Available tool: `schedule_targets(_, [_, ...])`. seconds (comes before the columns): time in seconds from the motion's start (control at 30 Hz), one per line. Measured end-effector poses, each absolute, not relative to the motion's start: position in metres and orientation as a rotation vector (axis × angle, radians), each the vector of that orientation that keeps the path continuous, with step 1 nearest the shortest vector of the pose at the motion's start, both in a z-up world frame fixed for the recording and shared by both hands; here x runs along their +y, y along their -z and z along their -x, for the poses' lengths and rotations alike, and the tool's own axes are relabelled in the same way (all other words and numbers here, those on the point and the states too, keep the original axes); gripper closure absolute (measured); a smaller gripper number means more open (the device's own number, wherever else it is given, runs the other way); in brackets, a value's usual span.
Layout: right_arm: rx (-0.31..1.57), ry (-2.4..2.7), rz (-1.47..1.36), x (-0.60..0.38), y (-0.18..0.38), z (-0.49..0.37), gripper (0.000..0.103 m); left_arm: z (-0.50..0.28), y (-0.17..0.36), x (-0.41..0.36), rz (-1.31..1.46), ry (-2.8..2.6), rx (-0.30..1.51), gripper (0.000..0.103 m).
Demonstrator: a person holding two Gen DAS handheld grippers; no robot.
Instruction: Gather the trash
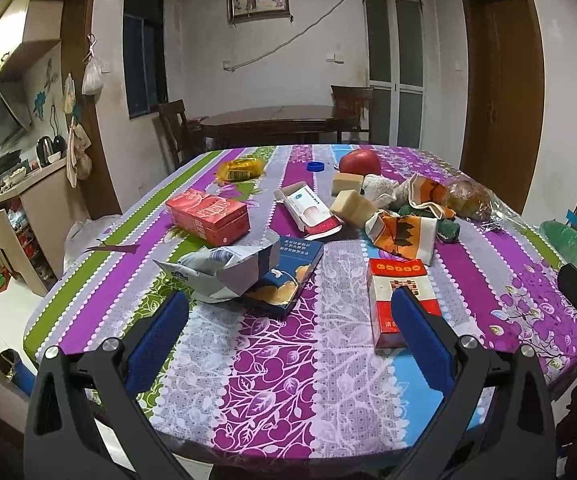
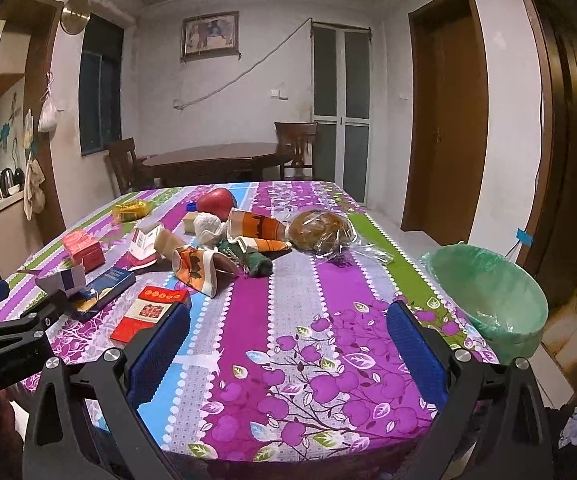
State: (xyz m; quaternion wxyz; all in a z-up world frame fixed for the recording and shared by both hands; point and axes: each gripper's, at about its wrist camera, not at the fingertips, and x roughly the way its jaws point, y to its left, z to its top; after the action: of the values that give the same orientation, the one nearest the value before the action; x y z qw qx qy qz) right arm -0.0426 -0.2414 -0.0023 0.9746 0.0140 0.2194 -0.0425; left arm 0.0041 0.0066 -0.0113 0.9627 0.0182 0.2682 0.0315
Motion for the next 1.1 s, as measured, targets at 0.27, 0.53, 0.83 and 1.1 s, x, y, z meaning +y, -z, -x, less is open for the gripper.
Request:
schedule_targets(0.27, [0.449, 0.083, -0.018, -0.2396, 0.0035, 0.041, 0.005, -0.0072, 0.0108, 0.0041, -0.044, -0.075, 0.545, 0.005])
schedule_targets(0.53, [0.459, 0.081, -0.01, -0.2385, 0.0052, 0.0397, 0.005, -0.0071, 0.011, 0.0045, -0.044, -0.074, 0.546, 0.005])
schedule_targets(0.83, [0.465, 0.082, -0.006, -0.238, 0.0078, 0.0378, 0.005, -0.0067, 0.0121, 0.0064, -0.045, -0.078, 0.548, 0.005])
schedule_targets(1.1, [0.476, 0.087, -0.006, -0.2394, 0.009, 0.038, 0.005, -0.0057, 0.015, 0.0099, -0.047, -0.093, 0.552, 0.005])
